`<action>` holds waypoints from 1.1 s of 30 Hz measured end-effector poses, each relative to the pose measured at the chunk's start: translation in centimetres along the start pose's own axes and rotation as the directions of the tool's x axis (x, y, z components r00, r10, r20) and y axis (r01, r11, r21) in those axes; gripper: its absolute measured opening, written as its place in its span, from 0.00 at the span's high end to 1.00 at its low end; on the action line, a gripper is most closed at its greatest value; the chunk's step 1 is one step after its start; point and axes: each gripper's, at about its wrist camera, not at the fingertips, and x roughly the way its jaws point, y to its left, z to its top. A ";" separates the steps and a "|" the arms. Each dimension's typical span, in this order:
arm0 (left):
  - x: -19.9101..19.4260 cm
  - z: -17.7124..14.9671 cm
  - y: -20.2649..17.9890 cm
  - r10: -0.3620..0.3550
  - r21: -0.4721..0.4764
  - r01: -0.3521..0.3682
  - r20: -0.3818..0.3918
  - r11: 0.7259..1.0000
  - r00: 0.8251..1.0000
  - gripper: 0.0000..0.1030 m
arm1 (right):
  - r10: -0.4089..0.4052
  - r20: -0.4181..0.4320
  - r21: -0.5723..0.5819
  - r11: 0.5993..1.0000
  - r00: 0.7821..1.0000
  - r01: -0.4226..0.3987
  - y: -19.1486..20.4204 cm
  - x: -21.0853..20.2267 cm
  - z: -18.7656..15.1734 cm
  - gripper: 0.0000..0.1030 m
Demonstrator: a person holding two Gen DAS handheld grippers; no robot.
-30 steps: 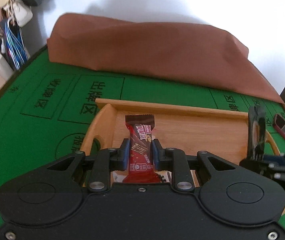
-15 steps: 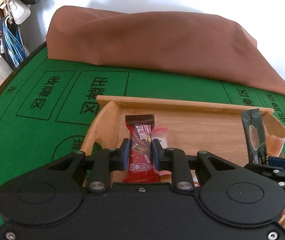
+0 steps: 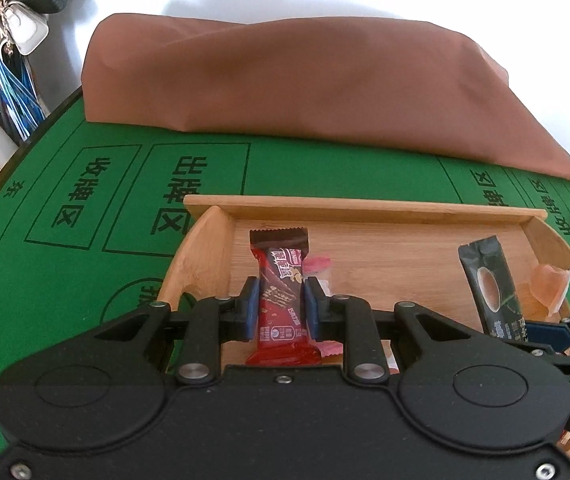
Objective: Organize snacks
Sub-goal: 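Lower both packets onto the tray and open both tools, then move both tools back toward the snack pile in front of the tray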
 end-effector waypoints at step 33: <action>-2.7 -2.2 -1.8 0.029 0.089 -0.033 0.045 0.996 0.999 0.32 | 0.010 0.049 -0.046 0.999 0.999 -0.007 -0.1 -2.8 -1.2 0.39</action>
